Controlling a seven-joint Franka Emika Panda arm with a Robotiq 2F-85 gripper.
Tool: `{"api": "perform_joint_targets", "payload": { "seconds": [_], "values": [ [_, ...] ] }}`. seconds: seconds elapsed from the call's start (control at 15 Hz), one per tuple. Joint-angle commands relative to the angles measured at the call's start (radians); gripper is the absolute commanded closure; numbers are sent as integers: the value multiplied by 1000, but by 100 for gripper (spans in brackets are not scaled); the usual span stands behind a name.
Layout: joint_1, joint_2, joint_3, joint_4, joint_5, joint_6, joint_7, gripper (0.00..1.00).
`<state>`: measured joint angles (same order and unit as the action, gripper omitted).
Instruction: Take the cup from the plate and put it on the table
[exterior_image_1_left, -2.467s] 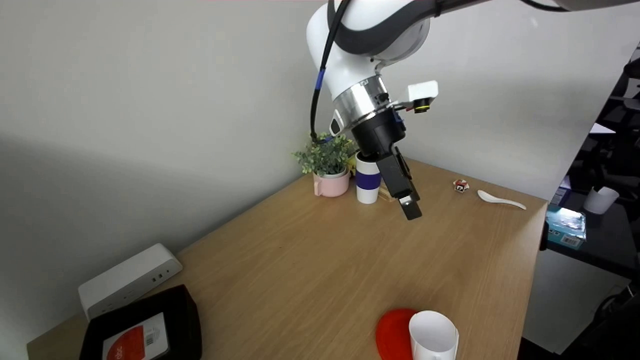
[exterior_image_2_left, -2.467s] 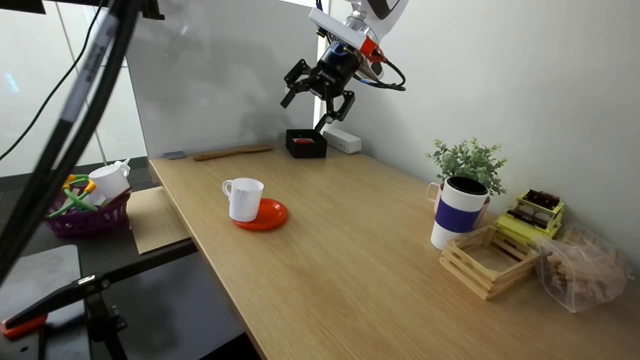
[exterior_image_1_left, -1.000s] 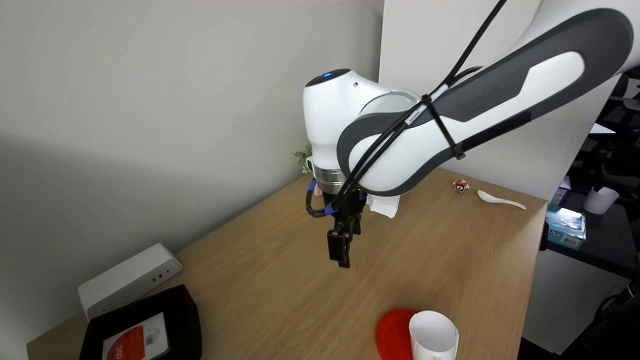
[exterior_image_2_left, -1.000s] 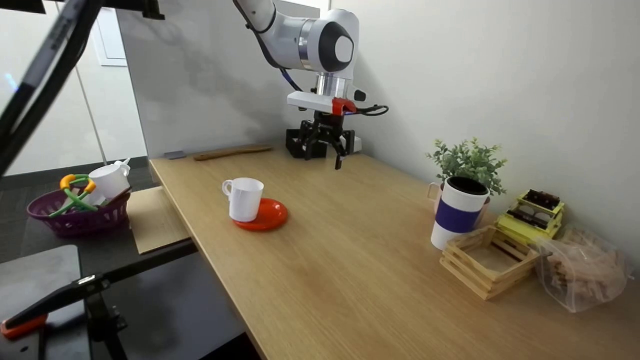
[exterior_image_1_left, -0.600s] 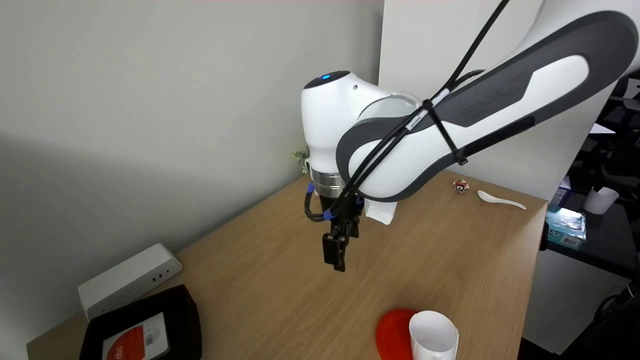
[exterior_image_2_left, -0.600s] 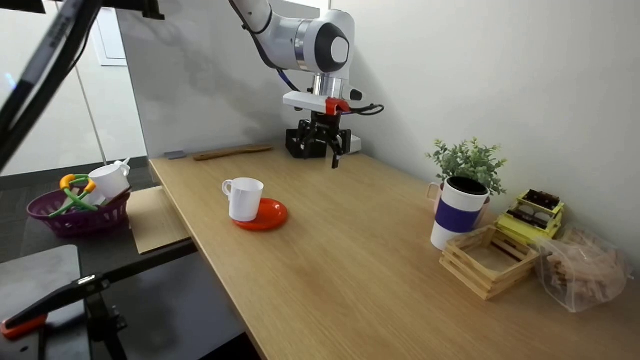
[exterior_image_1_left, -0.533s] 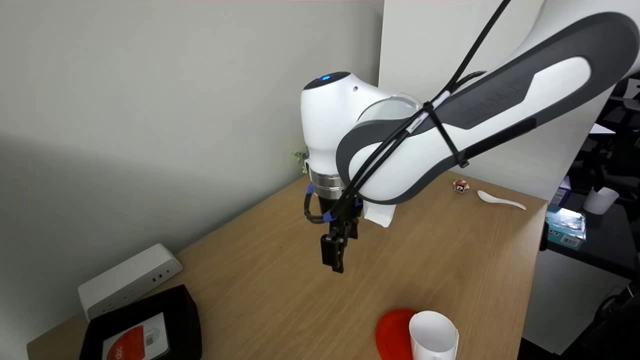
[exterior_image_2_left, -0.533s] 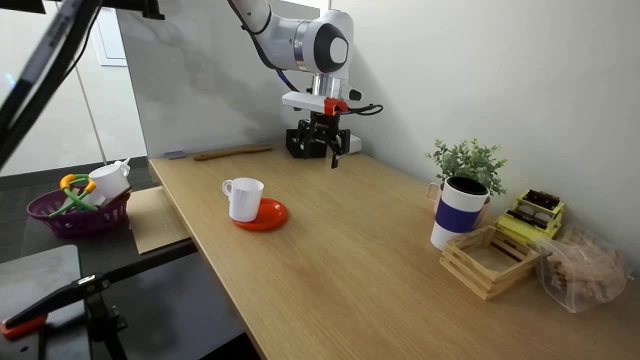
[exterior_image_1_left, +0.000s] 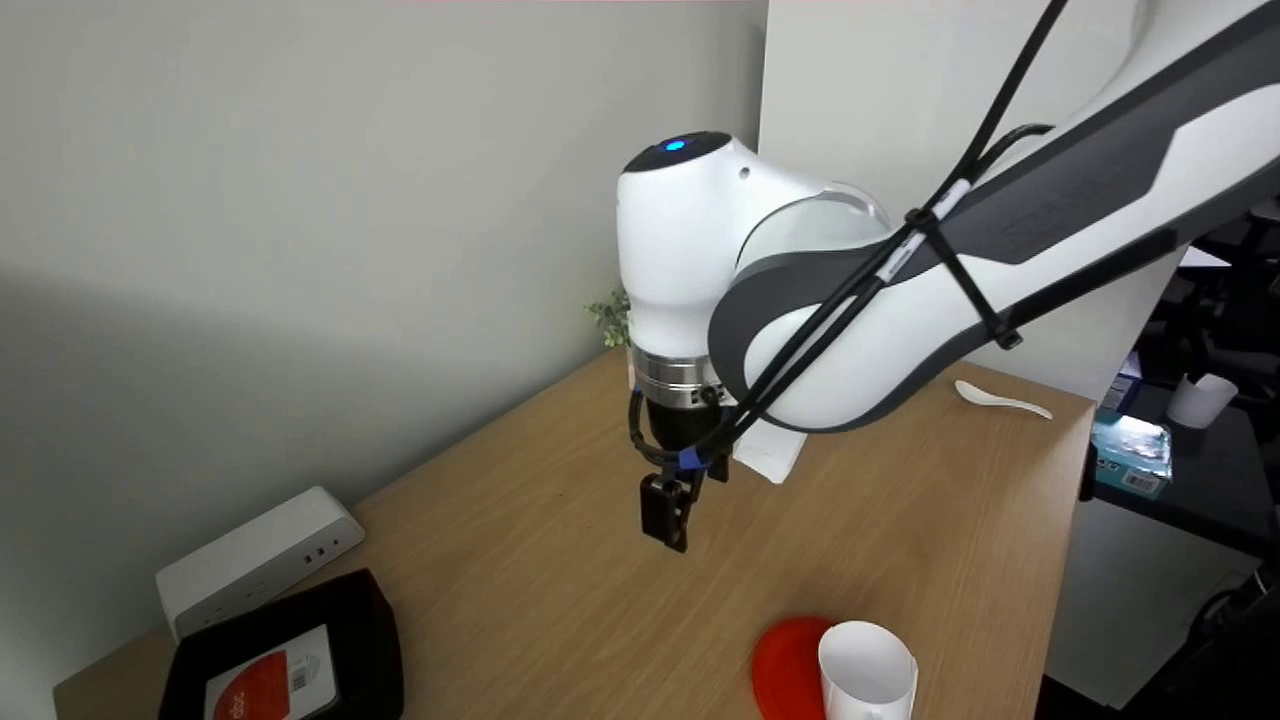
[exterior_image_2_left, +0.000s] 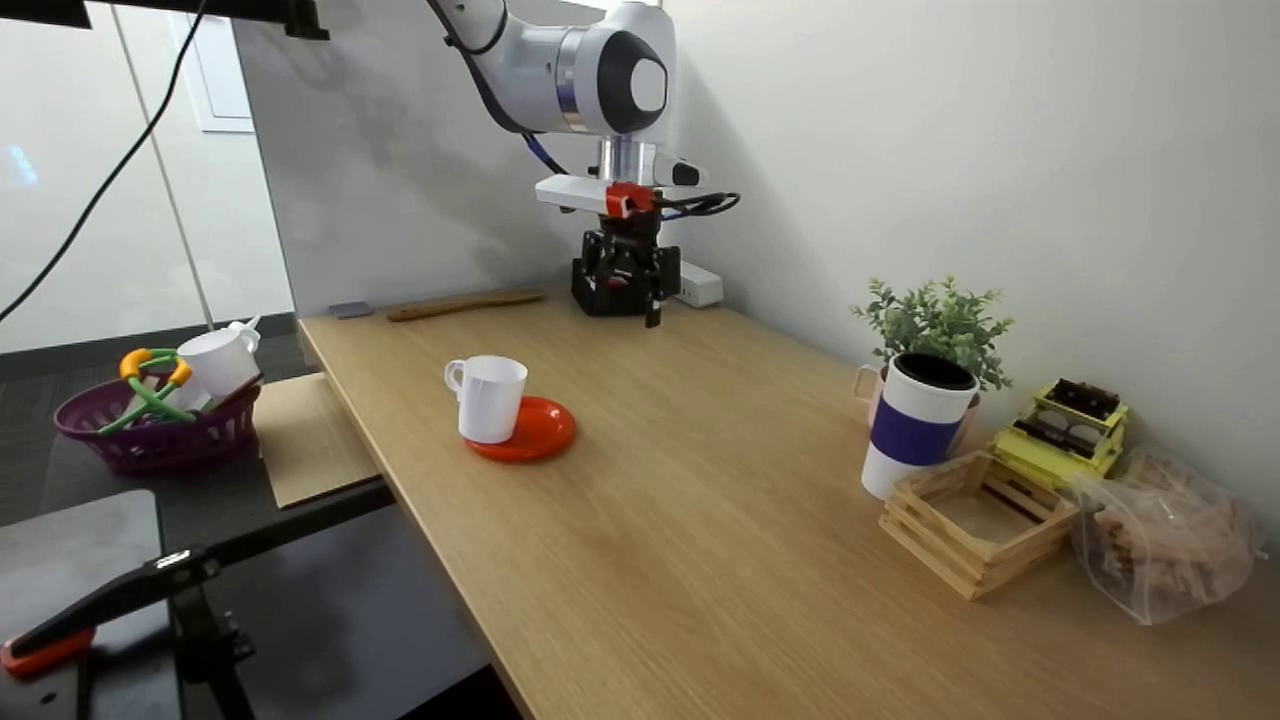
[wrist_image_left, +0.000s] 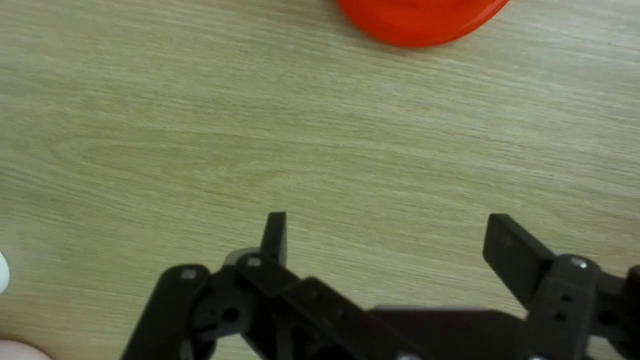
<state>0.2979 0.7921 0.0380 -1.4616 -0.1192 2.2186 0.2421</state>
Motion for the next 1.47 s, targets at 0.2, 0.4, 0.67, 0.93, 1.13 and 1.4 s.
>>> {"api": "perform_joint_targets", "payload": {
  "seconds": [0.2, 0.4, 0.67, 0.93, 1.13, 1.4],
  "values": [
    [4, -159, 1, -273, 11, 72, 88, 0],
    [4, -198, 5, -361, 14, 106, 110, 0],
    [7, -164, 4, -330, 4, 91, 99, 0],
    [7, -176, 4, -350, 4, 98, 99, 0],
    [13, -180, 1, -360, -3, 99, 107, 0],
    [26, -194, 7, -422, 14, 127, 158, 0]
  ]
}}
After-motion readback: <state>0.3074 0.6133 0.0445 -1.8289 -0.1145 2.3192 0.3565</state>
